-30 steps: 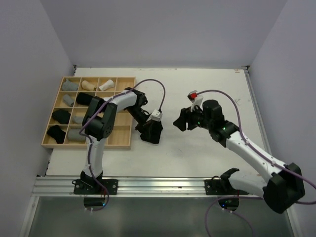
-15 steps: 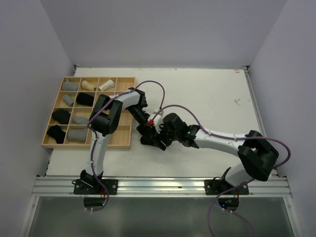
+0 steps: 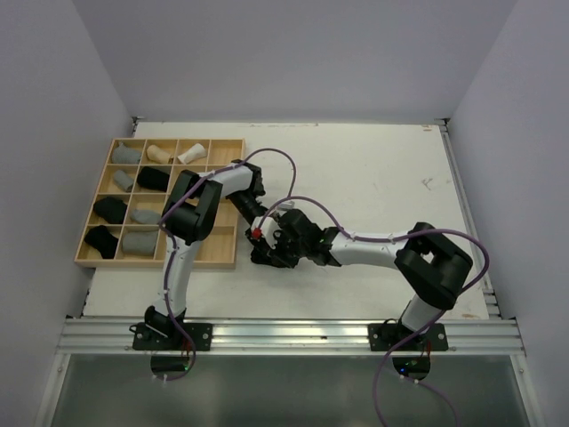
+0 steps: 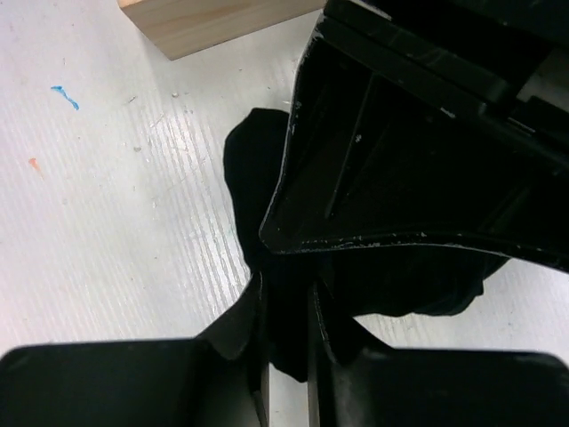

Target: Roll the underwear

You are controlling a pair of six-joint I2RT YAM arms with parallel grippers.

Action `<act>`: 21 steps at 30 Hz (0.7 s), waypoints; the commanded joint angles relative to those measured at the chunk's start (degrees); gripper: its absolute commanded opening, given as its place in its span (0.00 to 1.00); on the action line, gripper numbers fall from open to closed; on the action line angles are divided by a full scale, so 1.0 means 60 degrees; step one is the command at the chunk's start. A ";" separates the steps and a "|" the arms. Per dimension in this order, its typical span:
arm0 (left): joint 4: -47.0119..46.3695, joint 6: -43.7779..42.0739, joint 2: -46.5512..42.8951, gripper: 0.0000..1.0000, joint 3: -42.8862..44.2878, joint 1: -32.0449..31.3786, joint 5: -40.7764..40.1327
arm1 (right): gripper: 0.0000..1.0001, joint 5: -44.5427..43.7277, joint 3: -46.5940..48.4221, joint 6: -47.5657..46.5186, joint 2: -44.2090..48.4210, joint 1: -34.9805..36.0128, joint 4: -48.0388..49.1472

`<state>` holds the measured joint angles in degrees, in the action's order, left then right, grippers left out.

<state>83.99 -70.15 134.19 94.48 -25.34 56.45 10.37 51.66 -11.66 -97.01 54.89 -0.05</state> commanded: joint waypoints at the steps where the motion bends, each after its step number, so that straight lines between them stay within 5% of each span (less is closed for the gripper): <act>1: -0.2087 0.0102 0.0444 0.23 -0.0161 -0.0039 -0.1616 | 0.08 0.0659 -0.0040 0.0112 -0.0282 0.0036 0.0170; 7: -0.2060 0.0602 -0.0405 0.40 0.0818 0.0574 -0.0737 | 0.00 0.1215 -0.0084 0.0668 -0.0443 -0.0008 -0.0796; 13: -0.2131 0.0705 -0.1546 0.43 0.1480 0.1556 -0.0209 | 0.00 0.1626 -0.0290 0.1869 -0.0252 -0.0272 -0.1235; 18: -0.3418 0.1655 -0.2748 0.44 0.1189 0.2289 0.0186 | 0.00 0.2079 0.0339 0.2864 -0.0792 -0.0871 -0.2158; 21: -0.4606 0.2097 -0.4065 0.44 -0.0258 0.3108 0.0669 | 0.00 0.2781 0.1041 0.3464 -0.1276 -0.1251 -0.2495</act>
<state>64.55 -60.95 117.84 97.91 -9.96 55.90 22.92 55.72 3.18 -100.25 49.30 -5.72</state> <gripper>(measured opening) 0.439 0.143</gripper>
